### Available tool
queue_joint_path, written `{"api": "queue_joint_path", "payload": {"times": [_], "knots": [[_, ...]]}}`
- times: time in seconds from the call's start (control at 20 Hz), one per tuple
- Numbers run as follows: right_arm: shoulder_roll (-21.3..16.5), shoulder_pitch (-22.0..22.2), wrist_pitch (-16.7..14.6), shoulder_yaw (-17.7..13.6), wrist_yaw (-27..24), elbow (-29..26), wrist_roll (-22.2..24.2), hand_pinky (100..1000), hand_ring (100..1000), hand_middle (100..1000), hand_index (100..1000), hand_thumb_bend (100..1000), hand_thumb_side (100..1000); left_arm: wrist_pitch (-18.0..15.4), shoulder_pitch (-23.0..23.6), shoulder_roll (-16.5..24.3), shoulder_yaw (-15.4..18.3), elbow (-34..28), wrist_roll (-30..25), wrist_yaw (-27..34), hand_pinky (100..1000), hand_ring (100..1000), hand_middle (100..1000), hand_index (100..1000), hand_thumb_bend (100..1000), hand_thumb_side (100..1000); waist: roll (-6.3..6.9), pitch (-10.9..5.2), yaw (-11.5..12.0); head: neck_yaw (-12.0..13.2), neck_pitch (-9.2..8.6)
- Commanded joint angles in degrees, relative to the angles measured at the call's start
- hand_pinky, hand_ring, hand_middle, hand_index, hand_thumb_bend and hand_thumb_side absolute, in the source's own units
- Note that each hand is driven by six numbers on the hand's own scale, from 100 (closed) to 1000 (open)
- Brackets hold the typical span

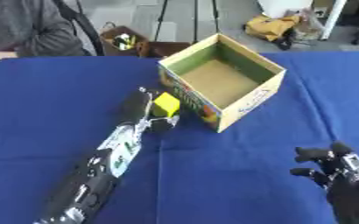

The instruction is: Pick up objects on the table and place them in the box.

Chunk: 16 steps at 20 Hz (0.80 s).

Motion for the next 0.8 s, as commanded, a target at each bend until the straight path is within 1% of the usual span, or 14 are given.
{"api": "queue_joint_path", "payload": {"times": [0.05,0.15,0.25,0.5,0.7,0.8], "knots": [[-0.5,-0.3,-0.1,-0.2,0.0,-0.4,0.1,656,899,574,661,100,975,-0.3,-0.6,0.2,0.4,-3.0,1.9,2.7,444,455,251,505,100,318,-0.19,-0.85,0.1,-0.2,0.07],[-0.5,-0.3,-0.1,-0.2,0.0,-0.4,0.1,656,899,574,661,100,975,-0.6,-0.4,0.5,0.1,-4.6,2.3,4.2,437,451,245,497,100,355,-0.19,-0.85,0.2,-0.3,0.01],[-0.5,-0.3,-0.1,-0.2,0.0,-0.4,0.0,656,899,574,661,100,975,-1.0,-0.1,0.9,-0.2,-7.0,2.3,5.8,435,449,241,493,100,371,-0.17,-0.85,0.3,-0.5,-0.10],[-0.5,-0.3,-0.2,-0.3,0.1,-0.4,0.0,657,899,574,661,100,975,-1.6,0.2,2.2,-0.7,-15.2,1.6,10.4,435,444,234,485,100,409,-0.18,-0.85,0.6,-0.9,-0.29],[-0.6,-0.4,-0.2,-0.2,0.0,-0.4,0.1,657,899,574,661,100,974,-1.5,-1.8,3.6,-1.1,-20.3,1.0,14.2,440,442,236,485,100,414,-0.30,-0.89,0.5,-0.7,-0.56],[-0.6,-0.5,-0.2,-0.1,0.0,-0.5,0.3,657,899,574,661,100,973,-1.3,-3.5,3.9,-1.3,-19.9,0.5,15.0,441,442,237,486,100,403,-0.36,-0.93,0.2,-0.4,-0.77]]}}
